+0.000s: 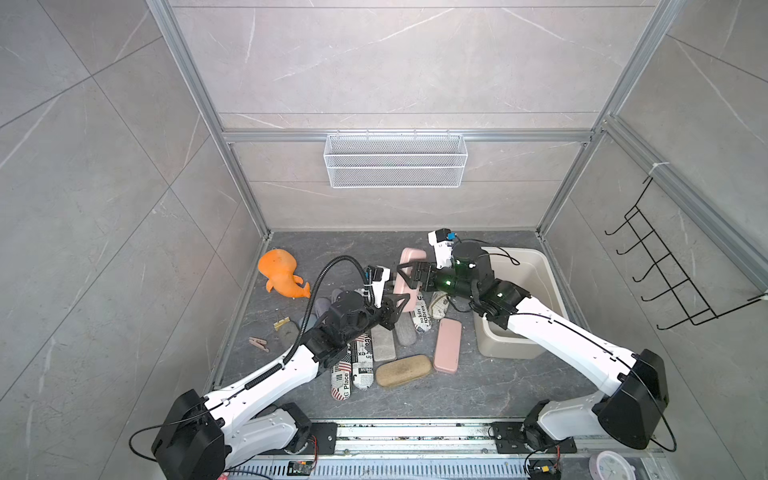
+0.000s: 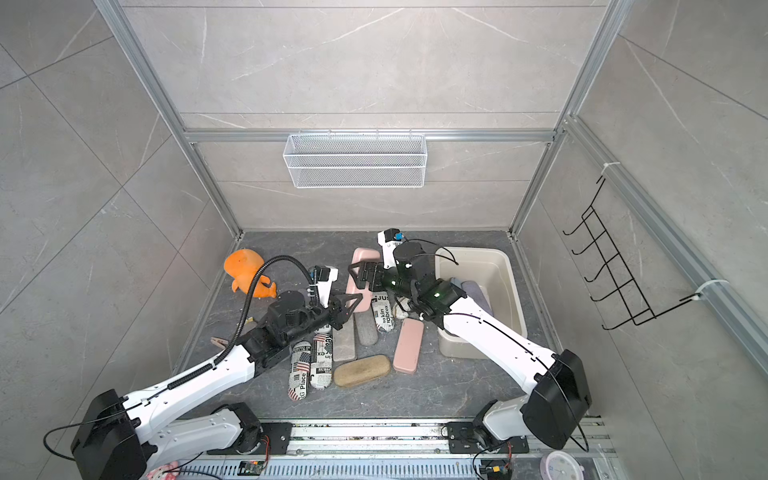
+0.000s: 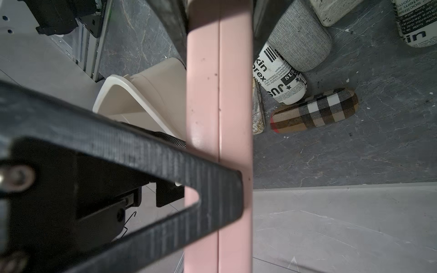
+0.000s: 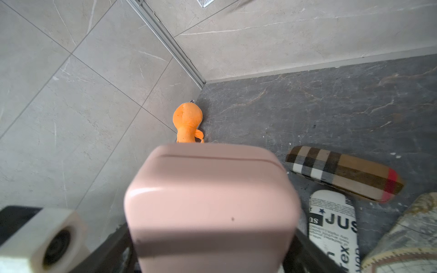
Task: Put the glasses cases into the storage boxes
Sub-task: Pick up the glasses case at the center of the board.
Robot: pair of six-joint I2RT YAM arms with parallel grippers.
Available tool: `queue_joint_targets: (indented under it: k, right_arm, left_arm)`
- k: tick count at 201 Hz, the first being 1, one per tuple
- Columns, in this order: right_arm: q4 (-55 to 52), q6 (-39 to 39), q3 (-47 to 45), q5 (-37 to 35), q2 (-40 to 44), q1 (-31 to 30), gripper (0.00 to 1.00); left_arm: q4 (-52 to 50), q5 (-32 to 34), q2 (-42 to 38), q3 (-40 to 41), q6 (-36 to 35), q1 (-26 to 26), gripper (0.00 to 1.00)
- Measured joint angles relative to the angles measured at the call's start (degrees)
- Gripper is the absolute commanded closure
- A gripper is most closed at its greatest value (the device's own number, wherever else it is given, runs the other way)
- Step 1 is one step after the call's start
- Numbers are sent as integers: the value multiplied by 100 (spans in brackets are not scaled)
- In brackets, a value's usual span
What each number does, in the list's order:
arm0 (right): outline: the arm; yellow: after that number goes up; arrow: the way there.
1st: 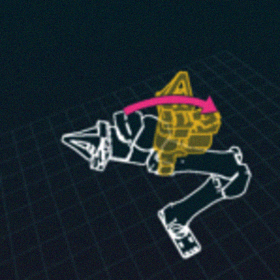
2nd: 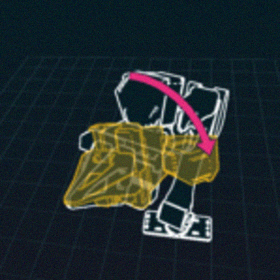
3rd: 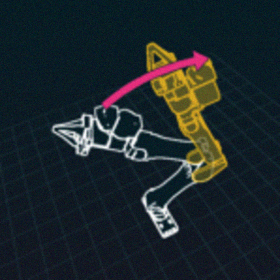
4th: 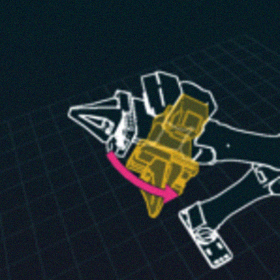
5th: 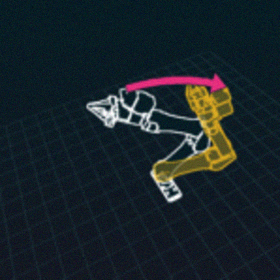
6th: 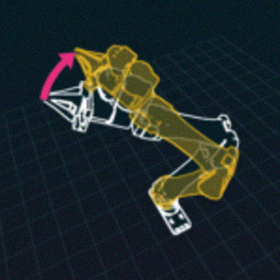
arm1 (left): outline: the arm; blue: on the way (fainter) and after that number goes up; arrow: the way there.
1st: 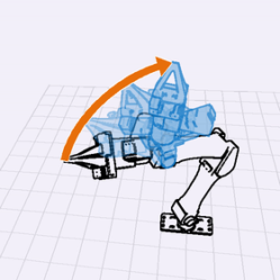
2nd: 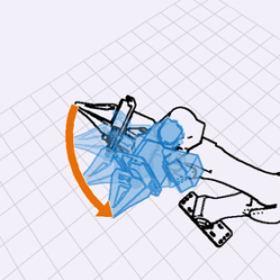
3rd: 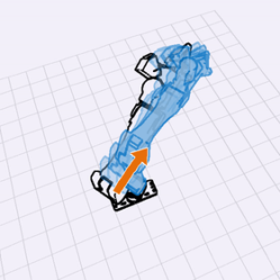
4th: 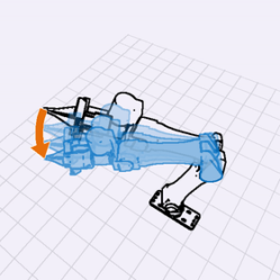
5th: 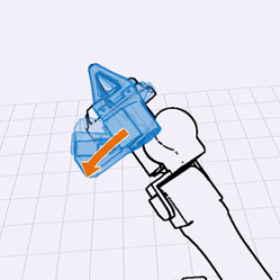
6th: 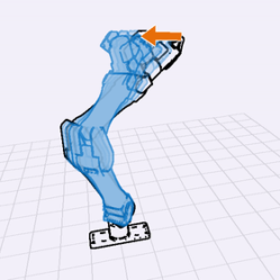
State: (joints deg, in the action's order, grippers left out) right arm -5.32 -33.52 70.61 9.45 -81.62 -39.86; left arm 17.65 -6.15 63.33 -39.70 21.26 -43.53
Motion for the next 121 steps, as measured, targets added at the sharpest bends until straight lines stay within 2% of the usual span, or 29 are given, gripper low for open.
queue_joint_targets:
  k: [27, 47, 61, 69, 90, 121]
  right_arm:
    - [2, -24, 68, -48, -92, -15, 27]
    - [-48, -37, 136, -52, -136, -28, 31]
    - [-50, -37, 188, -61, -177, -52, 32]
    - [-74, -37, 221, -63, -195, -66, 33]
    - [-162, -11, 341, -122, -240, -74, 33]
    - [-603, 249, 662, -448, -256, -61, 33]
  left_arm:
    - [13, 11, -9, 4, 0, 0, 68]
    - [11, 44, -11, 4, 17, 0, 48]
    - [59, 70, -15, 4, 44, 0, 31]
    - [63, 111, -17, 4, 61, 0, 25]
    - [39, 240, -81, 26, 160, 0, 17]
    - [-120, 667, -756, 431, 358, 0, 16]
